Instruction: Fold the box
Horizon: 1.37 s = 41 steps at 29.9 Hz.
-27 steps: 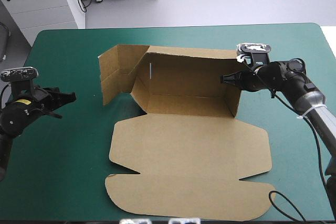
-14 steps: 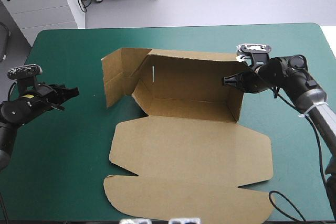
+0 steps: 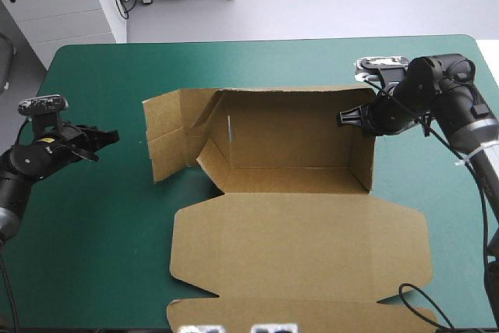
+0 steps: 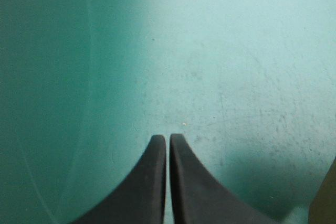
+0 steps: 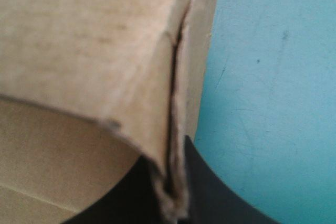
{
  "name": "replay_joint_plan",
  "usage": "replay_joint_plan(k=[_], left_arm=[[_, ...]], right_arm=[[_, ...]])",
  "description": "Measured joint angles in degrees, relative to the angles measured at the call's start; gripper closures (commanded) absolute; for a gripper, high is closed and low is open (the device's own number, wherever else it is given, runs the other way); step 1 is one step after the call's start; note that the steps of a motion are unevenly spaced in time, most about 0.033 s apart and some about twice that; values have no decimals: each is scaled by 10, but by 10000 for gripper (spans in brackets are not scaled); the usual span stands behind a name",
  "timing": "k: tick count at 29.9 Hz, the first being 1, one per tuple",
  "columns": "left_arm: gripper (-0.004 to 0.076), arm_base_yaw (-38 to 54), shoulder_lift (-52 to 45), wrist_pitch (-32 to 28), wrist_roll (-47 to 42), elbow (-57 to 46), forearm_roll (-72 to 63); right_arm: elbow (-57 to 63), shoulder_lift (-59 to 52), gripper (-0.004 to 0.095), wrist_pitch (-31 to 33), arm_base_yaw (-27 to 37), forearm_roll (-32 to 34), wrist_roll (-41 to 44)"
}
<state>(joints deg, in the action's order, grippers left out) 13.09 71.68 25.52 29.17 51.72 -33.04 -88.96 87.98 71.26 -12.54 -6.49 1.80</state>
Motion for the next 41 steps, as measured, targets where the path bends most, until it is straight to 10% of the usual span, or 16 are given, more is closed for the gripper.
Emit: replay_joint_plan(k=[14,30,41], left_arm=[[718,0,1,0,2,0,0],[718,0,12,-2,2,0,-20],[718,0,20,-6,2,0,-26]], right_arm=[[4,66,916,-1,0,-18,-1],[-5,163,907,-155,5,-32,4],[-36,168,320,-133,4,-41,0]])
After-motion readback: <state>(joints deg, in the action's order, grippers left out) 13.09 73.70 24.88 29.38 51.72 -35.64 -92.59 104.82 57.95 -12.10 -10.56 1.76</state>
